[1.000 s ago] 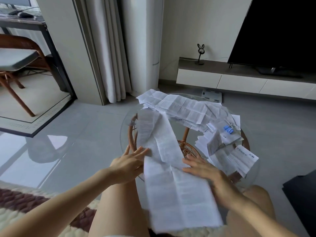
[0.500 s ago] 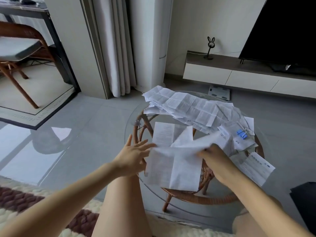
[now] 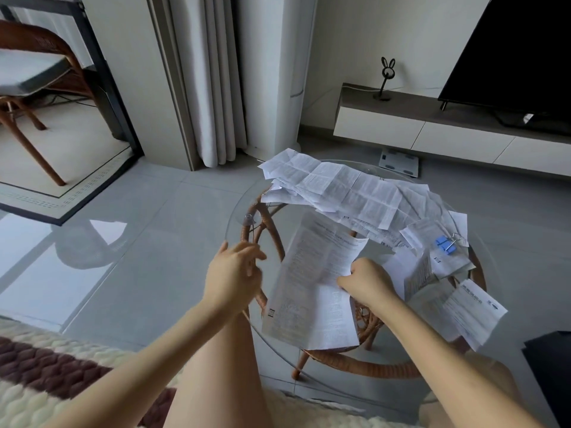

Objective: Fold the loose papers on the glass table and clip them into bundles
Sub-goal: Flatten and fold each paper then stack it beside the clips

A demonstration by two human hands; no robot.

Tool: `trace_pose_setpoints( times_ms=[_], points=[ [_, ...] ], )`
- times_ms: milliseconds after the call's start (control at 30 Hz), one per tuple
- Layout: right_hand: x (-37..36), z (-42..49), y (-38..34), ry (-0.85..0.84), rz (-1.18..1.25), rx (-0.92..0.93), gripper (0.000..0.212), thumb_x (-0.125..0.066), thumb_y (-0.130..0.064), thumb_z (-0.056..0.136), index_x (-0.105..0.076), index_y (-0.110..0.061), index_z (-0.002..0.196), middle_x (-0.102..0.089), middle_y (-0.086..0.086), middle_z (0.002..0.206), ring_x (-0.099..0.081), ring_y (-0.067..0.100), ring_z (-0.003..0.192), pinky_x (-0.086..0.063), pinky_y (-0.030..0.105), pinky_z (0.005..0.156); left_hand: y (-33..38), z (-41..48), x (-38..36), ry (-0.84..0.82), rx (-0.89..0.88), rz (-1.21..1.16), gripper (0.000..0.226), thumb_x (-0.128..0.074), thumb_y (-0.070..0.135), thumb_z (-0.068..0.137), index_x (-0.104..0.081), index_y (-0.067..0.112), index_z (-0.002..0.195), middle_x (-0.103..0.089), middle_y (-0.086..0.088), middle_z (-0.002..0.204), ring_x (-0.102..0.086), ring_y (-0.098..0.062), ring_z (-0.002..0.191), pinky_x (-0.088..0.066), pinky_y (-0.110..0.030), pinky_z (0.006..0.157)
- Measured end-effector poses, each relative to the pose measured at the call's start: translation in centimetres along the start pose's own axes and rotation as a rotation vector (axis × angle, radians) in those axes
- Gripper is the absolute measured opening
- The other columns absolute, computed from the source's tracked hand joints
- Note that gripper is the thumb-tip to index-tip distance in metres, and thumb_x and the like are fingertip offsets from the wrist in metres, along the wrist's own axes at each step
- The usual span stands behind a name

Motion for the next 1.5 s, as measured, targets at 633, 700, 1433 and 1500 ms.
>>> trace_pose_setpoints(
  times_ms=[633,700,1433,1500],
  points=[
    [-0.7,1.3,-0.2,0.071,-0.212,0.04,0.042,-0.067,-0.028,0.083,-0.033,-0.015,0.063,-0.049,0.004,0.073,-0.047,0.022,0.069,-0.024,0.023,0.043,4.0,-2.0,-5.8,-0.151,-0.035,0.353,0.033,-0.046,0.007,0.068,-0.064,0.002,0.095,-0.06,-0.018,0.1,-0.06,-0.039,0.091,-0.049,-0.044,0.076],
    [-0.8,1.4,-0.1,0.073,-0.228,0.03,0.034,-0.066,-0.026,0.083,-0.039,-0.013,0.067,-0.054,0.007,0.078,-0.048,0.023,0.071,-0.026,0.024,0.045,5.2,-1.0,-6.8,-0.251,-0.146,0.311,0.055,-0.032,0.007,0.074,-0.058,-0.001,0.123,-0.051,-0.021,0.133,-0.046,-0.04,0.127,-0.033,-0.046,0.108],
    [-0.9,1.6,-0.5,0.07,-0.218,0.034,0.029,-0.065,-0.032,0.086,-0.061,-0.004,0.091,-0.067,0.012,0.099,-0.061,0.027,0.087,-0.035,0.025,0.06,4.4,-0.4,-10.5,-0.303,-0.011,0.264,0.079,0.014,0.049,0.084,-0.013,0.021,0.153,-0.004,-0.003,0.16,0.006,-0.019,0.147,0.018,-0.039,0.115],
    [-0.8,1.4,-0.6,0.077,-0.226,0.038,0.026,-0.064,-0.032,0.087,-0.057,-0.007,0.085,-0.067,0.012,0.098,-0.059,0.027,0.083,-0.032,0.025,0.055,4.2,-0.4,-10.6,-0.311,-0.003,0.279,0.079,0.015,0.05,0.084,-0.012,0.021,0.153,-0.003,-0.003,0.16,0.007,-0.019,0.147,0.019,-0.04,0.115]
  ],
)
Point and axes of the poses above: each hand's wrist, its own z-axis towards the middle knuckle, its own x-axis out of the back of the hand, y = z × x, the point moved 4 cm from there along z, towards the middle knuckle
